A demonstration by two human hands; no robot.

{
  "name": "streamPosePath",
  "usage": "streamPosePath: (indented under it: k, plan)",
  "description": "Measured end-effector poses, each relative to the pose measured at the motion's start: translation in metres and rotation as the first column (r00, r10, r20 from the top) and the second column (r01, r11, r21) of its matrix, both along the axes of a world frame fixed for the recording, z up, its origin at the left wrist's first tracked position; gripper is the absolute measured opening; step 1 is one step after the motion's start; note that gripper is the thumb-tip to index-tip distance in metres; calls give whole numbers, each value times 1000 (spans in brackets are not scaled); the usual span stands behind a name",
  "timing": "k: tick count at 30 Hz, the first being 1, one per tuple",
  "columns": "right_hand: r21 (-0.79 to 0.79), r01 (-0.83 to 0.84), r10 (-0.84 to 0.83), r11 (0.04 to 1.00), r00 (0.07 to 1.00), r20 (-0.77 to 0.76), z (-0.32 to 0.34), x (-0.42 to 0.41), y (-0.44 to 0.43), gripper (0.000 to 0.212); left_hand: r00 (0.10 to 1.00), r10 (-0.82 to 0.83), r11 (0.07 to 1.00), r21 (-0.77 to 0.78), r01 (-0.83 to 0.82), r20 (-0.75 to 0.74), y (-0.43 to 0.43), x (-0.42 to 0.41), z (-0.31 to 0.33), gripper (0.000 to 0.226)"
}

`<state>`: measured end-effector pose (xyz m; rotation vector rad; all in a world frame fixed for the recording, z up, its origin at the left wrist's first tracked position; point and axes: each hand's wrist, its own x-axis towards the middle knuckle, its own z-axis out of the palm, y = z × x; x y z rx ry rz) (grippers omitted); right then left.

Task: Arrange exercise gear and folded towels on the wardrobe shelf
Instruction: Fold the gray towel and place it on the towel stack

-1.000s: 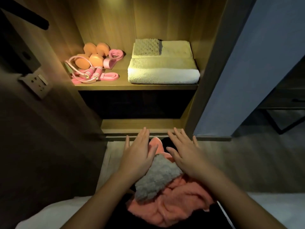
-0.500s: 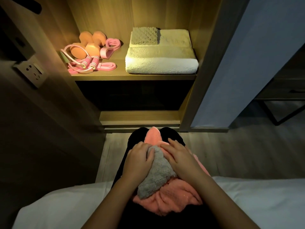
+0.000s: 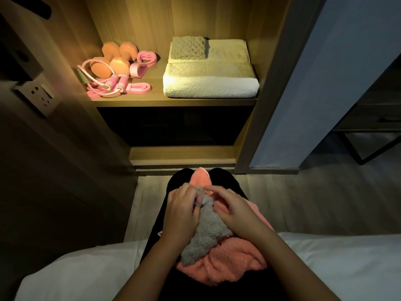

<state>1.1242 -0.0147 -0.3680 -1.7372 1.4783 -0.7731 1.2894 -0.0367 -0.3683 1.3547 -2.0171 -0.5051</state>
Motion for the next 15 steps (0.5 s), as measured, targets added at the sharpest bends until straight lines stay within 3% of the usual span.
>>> streamPosePath:
  k: [4,11,15]
  plan:
    - [-5,9,-9,1000,1000,13,1,0,-2,23,999,39,999,19,-40,30,2,3,1,41]
    - [-39,76,-75,996,997,26,-1,3,-2,22,992,38,998,-60,-31,118,1,7,4,25]
    - [-168,142,-130,975,988,85,3,4,-1,21,984,98,985,-157,-74,150,0,8,8,24]
